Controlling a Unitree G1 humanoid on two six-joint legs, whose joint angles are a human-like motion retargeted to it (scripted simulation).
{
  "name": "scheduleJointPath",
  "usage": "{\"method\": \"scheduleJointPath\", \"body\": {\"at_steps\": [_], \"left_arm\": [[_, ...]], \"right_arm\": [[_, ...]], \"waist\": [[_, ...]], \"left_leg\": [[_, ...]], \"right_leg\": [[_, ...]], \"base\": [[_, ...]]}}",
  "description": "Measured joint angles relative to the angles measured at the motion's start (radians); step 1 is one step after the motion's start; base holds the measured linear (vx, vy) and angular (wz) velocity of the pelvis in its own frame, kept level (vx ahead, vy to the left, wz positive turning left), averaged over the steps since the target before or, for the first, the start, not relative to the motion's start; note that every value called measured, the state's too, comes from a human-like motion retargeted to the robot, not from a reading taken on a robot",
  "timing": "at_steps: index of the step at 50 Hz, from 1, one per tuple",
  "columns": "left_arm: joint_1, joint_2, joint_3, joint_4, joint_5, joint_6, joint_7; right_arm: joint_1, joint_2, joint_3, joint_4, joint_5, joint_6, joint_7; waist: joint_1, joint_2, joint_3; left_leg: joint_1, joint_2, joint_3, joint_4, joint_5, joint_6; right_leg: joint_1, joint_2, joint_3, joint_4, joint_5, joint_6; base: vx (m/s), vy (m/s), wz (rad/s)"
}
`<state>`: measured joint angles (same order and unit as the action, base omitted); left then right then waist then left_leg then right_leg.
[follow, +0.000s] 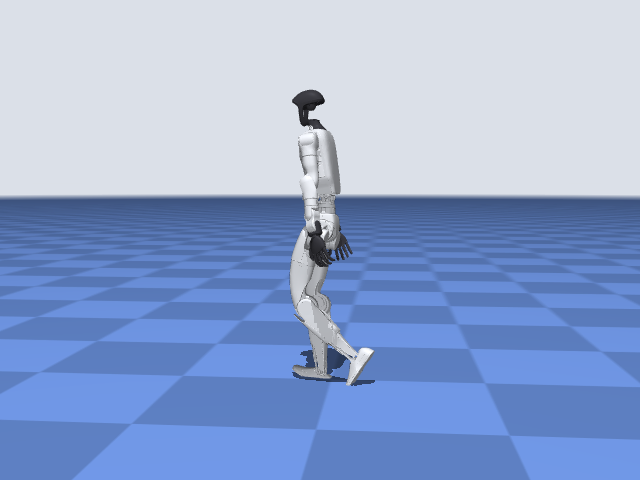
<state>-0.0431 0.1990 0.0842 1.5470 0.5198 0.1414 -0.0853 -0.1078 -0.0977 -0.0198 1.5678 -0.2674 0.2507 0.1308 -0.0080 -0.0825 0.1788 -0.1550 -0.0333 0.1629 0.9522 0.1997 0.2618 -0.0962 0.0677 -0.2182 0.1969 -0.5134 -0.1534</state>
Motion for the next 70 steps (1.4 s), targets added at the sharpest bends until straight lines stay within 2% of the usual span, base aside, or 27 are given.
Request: {"method": "scheduleJointPath", "body": {"at_steps": [5, 10, 13, 15, 18, 20, 22, 25, 28, 30, 32, 37, 38, 40, 42, 45, 48, 50, 52, 53, 56, 58, 60, 62, 64, 68, 70], "left_arm": [[0.013, -0.003, 0.036, -0.001, -0.016, -0.001, -0.033], [0.011, -0.019, 0.028, -0.018, 0.001, -0.025, -0.062], [0.002, -0.028, 0.009, -0.021, 0.019, -0.017, -0.077], [-0.002, -0.034, 0.008, -0.022, 0.027, -0.014, -0.083], [-0.006, -0.02, 0.014, -0.017, 0.034, -0.017, -0.101], [-0.009, -0.023, 0.024, -0.018, 0.052, -0.013, -0.117], [-0.016, -0.025, 0.029, -0.024, 0.058, -0.012, -0.119], [-0.028, -0.024, 0.026, -0.035, 0.038, -0.01, -0.108], [-0.033, -0.019, 0.015, -0.065, 0.021, -0.034, -0.115], [-0.038, -0.008, 0.009, -0.085, 0.019, -0.045, -0.116], [-0.052, 0.006, 0.004, -0.097, 0.015, -0.035, -0.092], [-0.09, 0.031, -0.012, -0.119, -0.044, -0.033, -0.018], [-0.094, 0.035, -0.013, -0.125, -0.057, -0.042, -0.015], [-0.099, 0.041, -0.012, -0.136, -0.076, -0.057, -0.013], [-0.101, 0.047, -0.002, -0.141, -0.083, -0.057, -0.008], [-0.098, 0.059, 0.005, -0.139, -0.064, -0.045, 0.001], [-0.098, 0.055, 0.021, -0.135, -0.024, -0.03, 0.023], [-0.087, 0.05, 0.016, -0.127, -0.024, -0.034, 0.026], [-0.062, 0.029, 0.02, -0.117, -0.025, -0.035, 0.007], [-0.046, 0.006, 0.022, -0.112, -0.021, -0.032, -0.007], [0.015, -0.025, 0.07, -0.081, 0.004, -0.013, -0.05], [0.052, -0.042, 0.096, -0.049, 0.03, 0.004, -0.081], [0.076, -0.059, 0.105, -0.008, 0.072, 0.029, -0.112], [0.095, -0.074, 0.11, 0.023, 0.121, 0.057, -0.143], [0.102, -0.08, 0.119, 0.041, 0.159, 0.08, -0.172], [0.104, -0.08, 0.096, 0.016, 0.166, 0.072, -0.17], [0.104, -0.07, 0.078, 0.006, 0.129, 0.028, -0.136]], "right_arm": [[-0.103, -0.011, 0.043, 0.019, -0.048, 0.022, 0.001], [-0.194, -0.008, 0.069, -0.038, -0.054, 0.018, -0.014], [-0.218, -0.009, 0.079, -0.093, -0.051, -0.012, -0.003], [-0.233, -0.009, 0.094, -0.121, -0.053, -0.02, 0.007], [-0.249, 0.006, 0.121, -0.133, -0.057, -0.02, 0.018], [-0.246, 0.01, 0.12, -0.135, -0.08, -0.011, 0.021], [-0.232, 0.011, 0.116, -0.136, -0.091, -0.009, 0.004], [-0.213, 0.006, 0.128, -0.114, -0.076, -0.018, -0.034], [-0.189, -0.004, 0.124, -0.087, -0.075, -0.007, -0.054], [-0.17, -0.009, 0.113, -0.077, -0.089, -0.005, -0.046], [-0.146, -0.016, 0.092, -0.07, -0.107, -0.003, -0.028], [-0.086, -0.043, 0.042, -0.025, -0.077, 0.006, 0.005], [-0.075, -0.048, 0.035, -0.013, -0.065, 0.011, 0.007], [-0.057, -0.057, 0.022, 0.011, -0.046, 0.025, 0.003], [-0.047, -0.061, 0.014, 0.039, -0.03, 0.036, -0.008], [-0.036, -0.053, 0.001, 0.091, -0.013, 0.047, -0.011], [-0.028, -0.044, -0.024, 0.113, -0.014, 0.047, 0.016], [-0.015, -0.035, -0.025, 0.11, -0.016, 0.042, 0.043], [-0.015, -0.04, -0.014, 0.104, -0.025, 0.046, 0.052], [-0.015, -0.053, -0.017, 0.096, -0.037, 0.052, 0.046], [-0.025, -0.06, -0.006, 0.057, -0.071, 0.057, 0.013], [-0.028, -0.061, 0.005, 0.03, -0.074, 0.048, 0.005], [-0.026, -0.064, -0.004, 0.005, -0.065, 0.039, 0.01], [-0.021, -0.059, -0.016, -0.014, -0.061, 0.036, 0.02], [-0.025, -0.044, -0.027, -0.023, -0.056, 0.038, 0.012], [-0.021, 0.004, -0.036, -0.048, -0.001, 0.016, -0.044], [-0.009, 0.016, -0.041, -0.094, -0.014, 0.011, 0.0]], "waist": [[0.075, 0.004, 0.005], [0.151, 0.02, -0.003], [0.161, 0.021, -0.011], [0.164, 0.021, -0.013], [0.156, 0.015, -0.02], [0.158, 0.022, -0.022], [0.152, 0.021, -0.025], [0.156, 0.029, -0.018], [0.136, 0.064, -0.022], [0.112, 0.089, -0.028], [0.087, 0.102, -0.033], [0.026, 0.076, -0.012], [0.008, 0.063, -0.005], [-0.029, 0.028, 0.009], [-0.031, -0.011, 0.018], [-0.037, -0.027, 0.014], [0.012, -0.033, 0.015], [0.035, -0.01, 0.009], [0.061, 0.025, -0.006], [0.05, 0.054, -0.021], [0.059, 0.152, -0.035], [0.074, 0.195, -0.044], [0.07, 0.219, -0.065], [0.055, 0.227, -0.097], [0.054, 0.209, -0.115], [0.075, 0.165, -0.116], [0.076, 0.151, -0.131]], "left_leg": [[-0.262, 0.097, 0.071, 0.35, -0.31, 0.0], [-0.511, 0.099, 0.207, 0.312, -0.497, 0.0], [-0.606, 0.053, 0.267, 0.113, -0.527, 0.0], [-0.648, -0.011, 0.215, -0.025, -0.481, 0.0], [-0.623, 0.117, 0.203, 0.115, -0.608, 0.0], [-0.613, 0.053, 0.116, 0.098, -0.619, 0.0], [-0.571, 0.107, 0.134, 0.096, -0.637, 0.0], [-0.497, 0.124, 0.128, 0.021, -0.582, 0.0], [-0.424, 0.141, 0.107, -0.1, -0.446, 0.0], [-0.378, 0.165, 0.11, -0.176, -0.354, 0.0], [-0.342, 0.151, 0.096, -0.255, -0.272, 0.0], [-0.213, 0.065, 0.11, -0.429, -0.17, 0.0], [-0.186, 0.038, 0.104, -0.453, -0.159, 0.0], [-0.134, -0.019, 0.09, -0.491, -0.135, 0.0], [-0.098, -0.049, 0.111, -0.494, -0.111, 0.0], [-0.109, -0.061, 0.083, -0.413, -0.035, 0.0], [-0.205, -0.024, 0.11, -0.19, 0.12, 0.0], [-0.25, 0.017, 0.127, -0.093, 0.097, 0.0], [-0.228, 0.045, 0.192, -0.225, -0.012, -0.003], [-0.211, 0.003, 0.187, -0.373, -0.047, -0.013], [-0.153, -0.004, 0.005, -0.702, -0.067, -0.222], [-0.111, 0.014, -0.107, -0.814, -0.104, -0.318], [-0.065, 0.013, -0.136, -0.847, -0.109, -0.298], [-0.034, 0.0, -0.056, -0.82, -0.042, -0.181], [-0.017, -0.009, -0.063, -0.766, -0.101, -0.109], [0.066, -0.035, -0.08, -0.701, -0.172, -0.045], [0.108, -0.046, -0.073, -0.713, -0.195, -0.011]], "right_leg": [[0.052, 0.005, 0.014, -0.064, -0.009, 0.006], [0.052, -0.032, -0.002, -0.112, 0.01, 0.084], [0.042, -0.081, -0.055, -0.119, 0.011, 0.143], [0.048, -0.087, -0.062, -0.118, 0.009, 0.162], [0.088, -0.032, -0.078, -0.117, -0.002, 0.138], [0.102, -0.017, -0.088, -0.103, 0.029, 0.146], [0.108, -0.021, -0.127, -0.065, 0.095, 0.171], [0.09, -0.028, -0.148, 0.038, 0.292, 0.226], [0.014, -0.039, -0.187, 0.235, 0.484, 0.264], [-0.053, -0.029, -0.185, 0.391, 0.451, 0.267], [-0.112, -0.056, -0.235, 0.478, 0.359, 0.21], [-0.189, -0.106, -0.279, 0.339, 0.305, 0.125], [-0.202, -0.104, -0.254, 0.279, 0.33, 0.112], [-0.22, -0.116, -0.184, 0.171, 0.505, 0.052], [-0.202, -0.143, -0.14, 0.128, 0.692, 0.077], [-0.134, -0.148, -0.242, 0.113, 0.701, 0.037], [-0.108, -0.133, -0.162, 0.113, 0.732, 0.004], [-0.104, -0.117, -0.153, 0.152, 0.715, 0.016], [-0.079, -0.105, -0.173, 0.172, 0.686, 0.034], [-0.088, -0.109, -0.16, 0.202, 0.668, 0.065], [-0.045, -0.006, -0.168, 0.285, 0.588, 0.066], [0.006, 0.035, -0.16, 0.331, 0.542, 0.074], [0.057, 0.049, -0.169, 0.363, 0.523, 0.097], [0.105, 0.05, -0.205, 0.387, 0.551, 0.122], [0.136, 0.009, -0.246, 0.443, 0.645, 0.156], [0.122, -0.04, -0.189, 0.591, 0.865, 0.254], [0.103, -0.078, -0.212, 0.646, 0.865, 0.271]], "base": [[0.25, -0.01, -0.22], [0.28, 0.42, -0.13], [0.1, 0.32, 0.36], [0.45, 0.08, 0.17], [0.57, -0.42, -0.06], [0.5, -0.1, -0.05], [0.48, -0.06, -0.08], [0.42, 0.14, -0.36], [0.39, 0.23, -0.21], [0.49, 0.22, 0.04], [0.4, 0.16, 0.34], [0.35, 0.06, 0.7], [0.4, -0.03, 0.95], [0.59, -0.1, 0.84], [0.49, -0.18, 0.22], [0.44, -0.17, 0.35], [0.43, -0.03, 0.13], [0.46, 0.21, 0.29], [0.34, 0.54, 0.49], [0.28, 0.62, 0.7], [0.65, 0.19, -0.23], [0.87, 0.08, -0.63], [0.85, 0.17, 0.12], [0.83, 0.13, 0.41], [0.72, 0.06, 0.0], [0.78, 0.01, -0.02], [0.76, -0.03, 0.12]]}}
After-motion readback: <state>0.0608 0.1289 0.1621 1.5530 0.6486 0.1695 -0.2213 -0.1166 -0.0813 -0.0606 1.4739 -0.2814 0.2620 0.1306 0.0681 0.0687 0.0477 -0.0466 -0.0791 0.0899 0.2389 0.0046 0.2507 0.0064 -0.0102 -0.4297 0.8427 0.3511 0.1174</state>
